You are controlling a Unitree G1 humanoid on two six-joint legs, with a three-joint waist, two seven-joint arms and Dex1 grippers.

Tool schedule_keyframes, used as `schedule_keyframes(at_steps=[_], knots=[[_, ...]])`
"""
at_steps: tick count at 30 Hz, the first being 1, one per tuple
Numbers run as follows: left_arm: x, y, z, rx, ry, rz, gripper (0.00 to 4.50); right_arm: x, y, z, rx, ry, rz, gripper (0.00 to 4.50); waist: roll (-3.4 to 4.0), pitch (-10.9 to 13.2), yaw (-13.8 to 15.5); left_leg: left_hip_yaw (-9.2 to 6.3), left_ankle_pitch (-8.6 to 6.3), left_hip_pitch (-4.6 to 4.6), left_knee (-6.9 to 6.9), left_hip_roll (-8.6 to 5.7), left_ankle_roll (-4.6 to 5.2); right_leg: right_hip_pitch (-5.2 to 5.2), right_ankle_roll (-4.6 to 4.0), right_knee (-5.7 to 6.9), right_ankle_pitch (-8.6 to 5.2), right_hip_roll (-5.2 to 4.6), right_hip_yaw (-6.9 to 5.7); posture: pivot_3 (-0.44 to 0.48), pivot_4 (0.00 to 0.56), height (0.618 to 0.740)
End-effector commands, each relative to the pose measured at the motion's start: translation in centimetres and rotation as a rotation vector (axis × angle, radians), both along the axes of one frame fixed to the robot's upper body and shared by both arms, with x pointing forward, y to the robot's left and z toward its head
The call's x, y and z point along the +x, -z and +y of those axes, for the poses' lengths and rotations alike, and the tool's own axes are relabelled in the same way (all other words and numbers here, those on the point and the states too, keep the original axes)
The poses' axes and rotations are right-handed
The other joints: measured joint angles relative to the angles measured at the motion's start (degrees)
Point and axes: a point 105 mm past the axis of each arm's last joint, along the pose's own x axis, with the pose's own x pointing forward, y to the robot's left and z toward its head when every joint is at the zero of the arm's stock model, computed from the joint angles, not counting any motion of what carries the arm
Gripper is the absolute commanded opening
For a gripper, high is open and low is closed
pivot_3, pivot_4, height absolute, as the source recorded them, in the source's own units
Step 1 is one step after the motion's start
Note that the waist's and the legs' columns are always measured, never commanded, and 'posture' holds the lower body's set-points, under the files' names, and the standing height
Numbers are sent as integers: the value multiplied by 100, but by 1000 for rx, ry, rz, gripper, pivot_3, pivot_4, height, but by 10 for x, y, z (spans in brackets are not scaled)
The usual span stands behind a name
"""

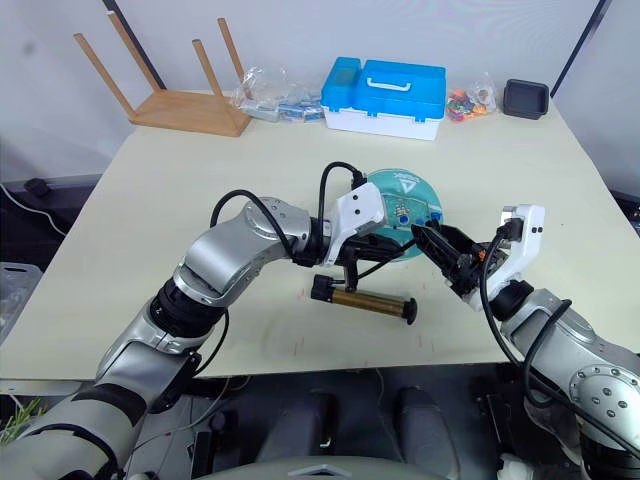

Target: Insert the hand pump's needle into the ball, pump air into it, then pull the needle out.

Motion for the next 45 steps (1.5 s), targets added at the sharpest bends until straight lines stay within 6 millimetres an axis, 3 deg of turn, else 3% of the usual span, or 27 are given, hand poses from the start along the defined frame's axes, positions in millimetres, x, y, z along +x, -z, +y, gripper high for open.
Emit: schedule_keyframes(at_steps=[1,11,12,14,15,17,25,28,30,32,35,37,39,40,42,43,45], knots=[[-1,-15,-2,-40,13,-36,0,-5,-14,-2,16,-3,-59,2809,0,0,0,0,0,0,0,0,0,0,0,0,0,0,0,0,150,740],[-3,-14,-1,-46,11,-29,0,-5,-15,-3,18,-4,-60,2809,0,0,0,0,0,0,0,0,0,0,0,0,0,0,0,0,150,740],[-4,-14,-1,-47,11,-29,0,-5,-15,-3,18,-4,-59,2382,0,0,1,0,0,0,0,0,0,0,0,0,0,0,0,0,150,740],[-4,-15,-1,-52,10,-25,0,-4,-15,-3,19,-5,-57,1942,0,0,1,0,0,0,0,0,0,0,0,0,0,0,0,0,150,740],[-4,-15,-1,-53,10,-24,0,-4,-15,-2,19,-8,-55,1271,0,0,1,0,0,0,0,0,0,0,0,0,0,0,0,0,150,740],[-4,-15,-1,-58,9,-21,0,-5,-14,-1,21,-12,-53,481,0,0,1,0,0,0,0,0,0,0,0,0,0,0,0,0,150,740],[-3,-15,-5,-94,-20,9,0,-3,-16,-1,22,-11,-65,425,0,0,1,0,0,0,0,0,0,0,0,0,0,0,0,0,150,740],[-2,-17,-14,-189,-26,88,0,0,-16,-3,4,0,-71,425,0,0,3,0,0,0,0,0,0,0,0,0,0,0,0,0,150,740],[-6,-27,-24,-342,60,123,0,4,-14,-8,-39,26,-63,425,5,-3,9,1,0,0,2,0,0,0,0,0,0,0,0,0,150,740],[-3,-21,-21,-336,66,161,0,7,-12,-12,-88,41,-57,425,4,-3,8,2,0,-2,3,-1,0,0,0,0,1,-1,0,0,150,740],[-6,-29,-14,-402,104,179,919,7,-15,-17,-157,34,-66,425,6,-2,-12,0,0,-3,2,-1,0,0,-2,0,1,1,-1,0,150,740],[-7,-37,-9,-436,124,170,2057,7,-16,-22,-213,30,-59,425,6,-2,-3,3,0,-3,2,0,0,-1,-2,0,1,1,1,0,150,740],[-10,-39,0,-433,148,168,2924,7,-17,-27,-293,25,-49,425,6,-3,-4,4,0,-3,3,0,1,-1,-2,0,1,0,2,0,150,740],[-11,-39,5,-428,154,162,3151,7,-18,-29,-337,22,-50,425,7,-2,-8,4,0,-3,2,0,1,-1,-2,0,1,0,3,0,150,740],[-12,-39,15,-422,151,156,4157,7,-19,-35,-444,16,-48,425,9,-2,-12,6,0,-2,2,0,1,-1,-2,0,1,1,4,0,150,740],[-12,-39,19,-421,149,155,4453,7,-19,-36,-502,14,-55,425,10,-2,0,7,0,0,2,0,1,-1,-2,1,1,1,5,0,150,740],[-11,-40,35,-414,124,135,4500,8,-25,-40,-732,-10,-113,425,22,6,-3,5,-1,-3,3,0,1,-1,-2,0,1,1,3,0,150,740]])
